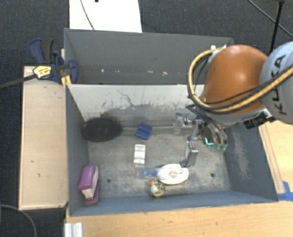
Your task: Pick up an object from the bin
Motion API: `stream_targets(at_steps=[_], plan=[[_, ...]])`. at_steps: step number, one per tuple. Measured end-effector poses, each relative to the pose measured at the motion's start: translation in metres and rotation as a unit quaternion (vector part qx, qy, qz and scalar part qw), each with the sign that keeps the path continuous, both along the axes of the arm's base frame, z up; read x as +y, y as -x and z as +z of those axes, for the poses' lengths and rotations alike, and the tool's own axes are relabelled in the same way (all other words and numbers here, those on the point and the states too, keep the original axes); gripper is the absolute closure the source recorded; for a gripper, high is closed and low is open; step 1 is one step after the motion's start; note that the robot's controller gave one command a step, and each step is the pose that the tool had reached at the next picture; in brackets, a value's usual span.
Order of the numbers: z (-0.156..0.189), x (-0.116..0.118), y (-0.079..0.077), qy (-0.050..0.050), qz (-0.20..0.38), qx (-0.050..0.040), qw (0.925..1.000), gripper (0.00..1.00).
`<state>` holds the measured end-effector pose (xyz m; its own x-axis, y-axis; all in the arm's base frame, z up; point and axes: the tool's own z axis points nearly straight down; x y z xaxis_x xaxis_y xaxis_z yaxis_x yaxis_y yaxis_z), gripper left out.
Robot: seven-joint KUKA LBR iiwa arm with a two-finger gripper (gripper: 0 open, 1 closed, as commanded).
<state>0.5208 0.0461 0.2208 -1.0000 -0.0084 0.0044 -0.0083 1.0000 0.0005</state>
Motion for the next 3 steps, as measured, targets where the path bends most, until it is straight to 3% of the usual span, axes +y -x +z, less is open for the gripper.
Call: stream_targets(at_steps=[1,2,3], plan=[[-0.150,-0.019,0.041,0.000,0.023,-0.0026,0.9997,0.00],[-0.146,-0.019,0.040,0.000,0.022,-0.0045,0.9997,1.00],[0.013,-0.006,0.026,0.000,0.046,-0.0078,0.9989,1.00]])
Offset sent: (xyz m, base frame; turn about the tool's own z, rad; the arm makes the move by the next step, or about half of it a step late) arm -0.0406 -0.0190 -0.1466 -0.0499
